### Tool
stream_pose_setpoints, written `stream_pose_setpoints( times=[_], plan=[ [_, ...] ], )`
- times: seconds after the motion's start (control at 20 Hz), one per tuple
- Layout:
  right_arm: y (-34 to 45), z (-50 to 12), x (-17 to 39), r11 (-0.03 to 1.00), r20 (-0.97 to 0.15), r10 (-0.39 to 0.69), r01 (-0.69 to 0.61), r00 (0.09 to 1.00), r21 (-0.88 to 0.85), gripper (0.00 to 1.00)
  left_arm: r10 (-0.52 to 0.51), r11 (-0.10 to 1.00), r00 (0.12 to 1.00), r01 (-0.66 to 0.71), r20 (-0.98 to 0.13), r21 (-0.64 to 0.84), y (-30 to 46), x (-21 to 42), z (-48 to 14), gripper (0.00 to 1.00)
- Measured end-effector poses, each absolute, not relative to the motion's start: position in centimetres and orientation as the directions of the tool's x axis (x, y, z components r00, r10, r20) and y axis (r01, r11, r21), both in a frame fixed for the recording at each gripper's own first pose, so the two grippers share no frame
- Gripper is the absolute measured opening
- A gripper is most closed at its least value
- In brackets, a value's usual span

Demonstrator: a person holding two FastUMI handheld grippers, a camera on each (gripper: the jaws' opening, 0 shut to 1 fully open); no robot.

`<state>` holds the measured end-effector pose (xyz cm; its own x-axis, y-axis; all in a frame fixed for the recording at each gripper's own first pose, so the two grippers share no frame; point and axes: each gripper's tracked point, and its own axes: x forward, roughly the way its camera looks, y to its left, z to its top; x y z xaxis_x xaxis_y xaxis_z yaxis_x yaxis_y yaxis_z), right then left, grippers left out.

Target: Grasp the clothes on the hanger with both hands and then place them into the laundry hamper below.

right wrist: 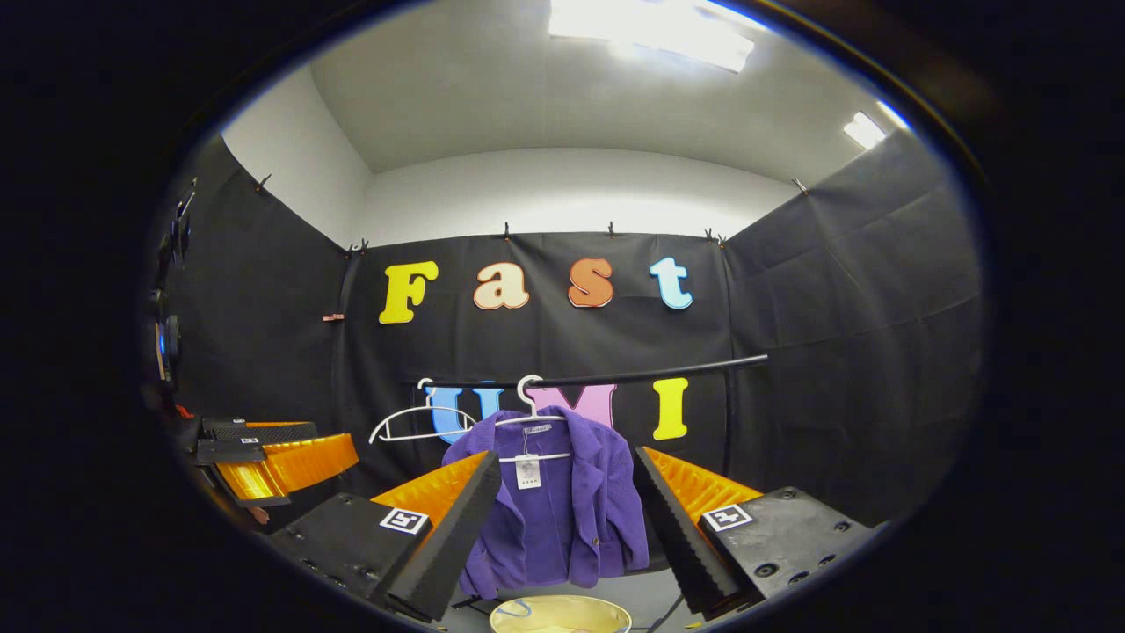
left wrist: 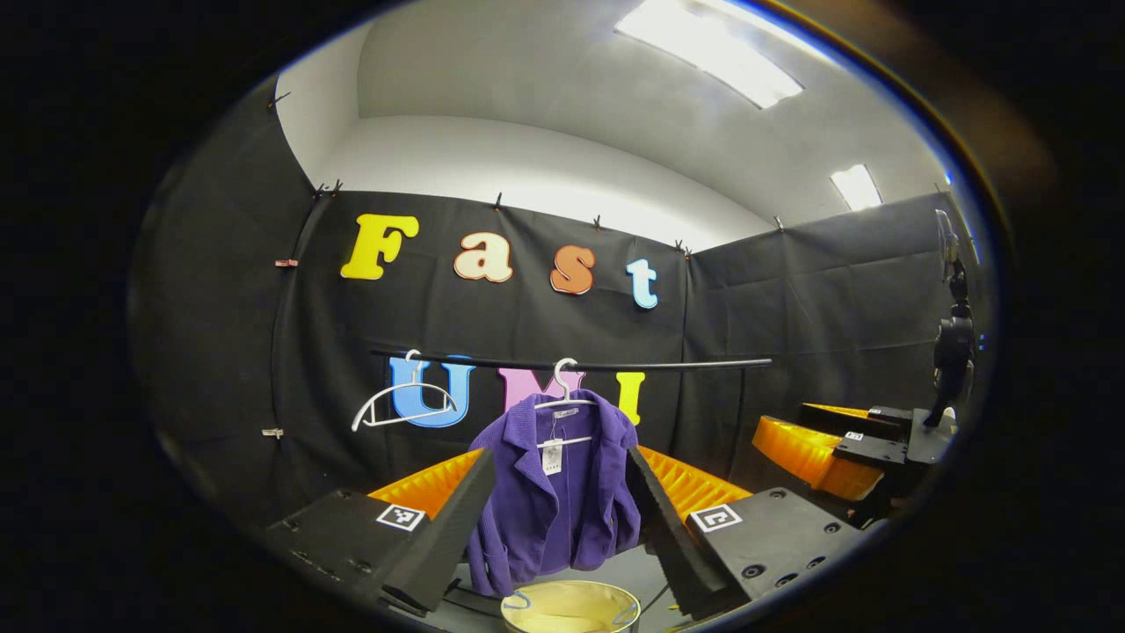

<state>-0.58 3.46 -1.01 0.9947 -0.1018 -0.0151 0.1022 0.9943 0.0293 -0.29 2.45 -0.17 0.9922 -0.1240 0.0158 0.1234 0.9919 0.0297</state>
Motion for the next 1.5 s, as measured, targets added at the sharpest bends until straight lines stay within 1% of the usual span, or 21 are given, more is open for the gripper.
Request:
stream_pose_setpoints(
  times=[0.15,0.3,0.5,0.65,0.8,0.9,1.1,1.2,1.5],
  plan=[
    [3.4,-2.1,1.1,0.995,-0.021,-0.100,0.101,0.995,0.027,0.97,-0.124,0.992,0.992,0.124,0.013,0.035,3.9,1.4,-0.5,0.94],
    [3.5,-3.6,4.2,0.996,-0.030,-0.077,0.078,0.997,0.041,0.97,-0.105,0.994,0.994,0.104,0.009,0.035,4.8,4.1,-1.4,0.94],
    [3.2,-6.8,10.6,0.997,-0.043,-0.021,0.024,0.999,0.070,0.97,-0.041,0.998,0.999,0.039,0.028,0.054,6.5,9.2,-2.6,0.94],
    [2.6,-8.3,15.8,0.997,-0.023,0.017,-0.015,1.000,0.074,0.98,0.011,0.998,0.999,-0.013,0.049,0.054,7.0,13.6,-3.6,0.94],
    [1.9,-10.3,20.2,0.997,-0.016,0.051,-0.050,0.999,0.066,0.99,0.056,0.998,0.998,-0.058,0.040,0.037,7.1,17.7,-5.4,0.94],
    [1.1,-12.2,22.7,0.995,-0.030,0.061,-0.059,0.998,0.076,1.00,0.094,0.995,0.995,-0.096,0.035,0.034,7.3,20.3,-6.6,0.94],
    [-1.0,-16.1,27.3,0.993,-0.069,0.056,-0.048,0.996,0.104,0.99,0.159,0.987,0.986,-0.160,0.040,0.027,7.4,24.6,-8.5,0.94],
    [-1.9,-18.1,29.0,0.992,-0.095,0.058,-0.047,0.994,0.119,1.00,0.184,0.982,0.982,-0.185,0.034,0.026,7.4,26.4,-9.4,0.94],
    [-2.8,-22.9,32.9,0.982,-0.161,0.111,-0.083,0.981,0.171,0.98,0.254,0.967,0.967,-0.254,-0.015,0.018,7.8,30.6,-12.4,0.94]
  ],
)
